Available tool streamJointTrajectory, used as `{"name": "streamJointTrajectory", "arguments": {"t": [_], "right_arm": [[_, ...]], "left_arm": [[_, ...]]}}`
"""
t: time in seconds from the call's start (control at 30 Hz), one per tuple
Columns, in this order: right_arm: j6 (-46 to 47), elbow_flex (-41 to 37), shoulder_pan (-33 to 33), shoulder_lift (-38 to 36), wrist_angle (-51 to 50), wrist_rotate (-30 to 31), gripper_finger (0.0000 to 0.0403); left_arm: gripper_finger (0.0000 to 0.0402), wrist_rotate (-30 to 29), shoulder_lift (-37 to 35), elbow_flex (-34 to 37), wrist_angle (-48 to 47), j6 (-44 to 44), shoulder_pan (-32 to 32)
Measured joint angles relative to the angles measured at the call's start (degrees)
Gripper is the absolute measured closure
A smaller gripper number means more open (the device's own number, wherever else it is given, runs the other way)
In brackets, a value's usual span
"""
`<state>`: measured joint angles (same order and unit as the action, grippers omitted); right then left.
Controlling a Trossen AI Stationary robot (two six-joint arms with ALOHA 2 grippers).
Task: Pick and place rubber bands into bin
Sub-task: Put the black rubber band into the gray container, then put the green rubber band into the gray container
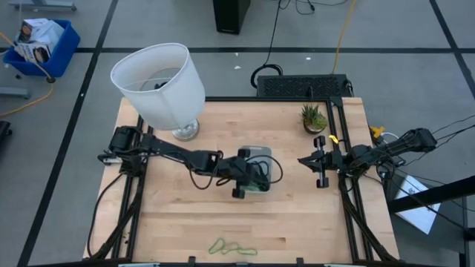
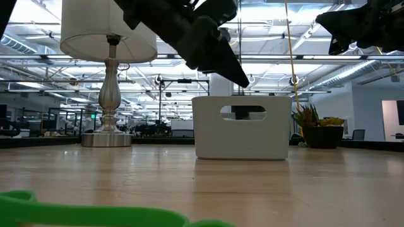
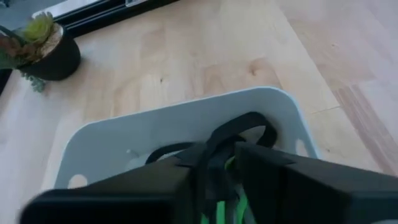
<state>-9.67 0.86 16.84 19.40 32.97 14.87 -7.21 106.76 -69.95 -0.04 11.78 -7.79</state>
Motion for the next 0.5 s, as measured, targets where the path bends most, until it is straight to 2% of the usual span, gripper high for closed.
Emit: {"name": "streamJointTrajectory", "arguments": {"t": [0.2, 0.3, 0.4, 0.5], "right_arm": [[0.47, 0.0, 0.0, 0.0, -0.25, -0.02, 0.0403], [1.05, 0.0, 0.02, 0.0, -0.33, 0.0, 0.0403], [1.18, 0.0, 0.02, 0.0, -1.26, -0.01, 0.0403], [1.51, 0.0, 0.02, 0.04, -2.71, 0.0, 0.0403]], "left_arm": [[0.0224, -0.1, 0.0, 0.0, -0.14, 0.12, -0.6], [0.0199, -0.28, -0.21, 0.0, -0.72, 0.69, -0.85], [0.021, -2.61, -3.12, 0.11, -4.14, 2.17, -2.09], [0.0264, -8.37, -7.77, 0.02, -8.83, 3.64, -4.27]]}}
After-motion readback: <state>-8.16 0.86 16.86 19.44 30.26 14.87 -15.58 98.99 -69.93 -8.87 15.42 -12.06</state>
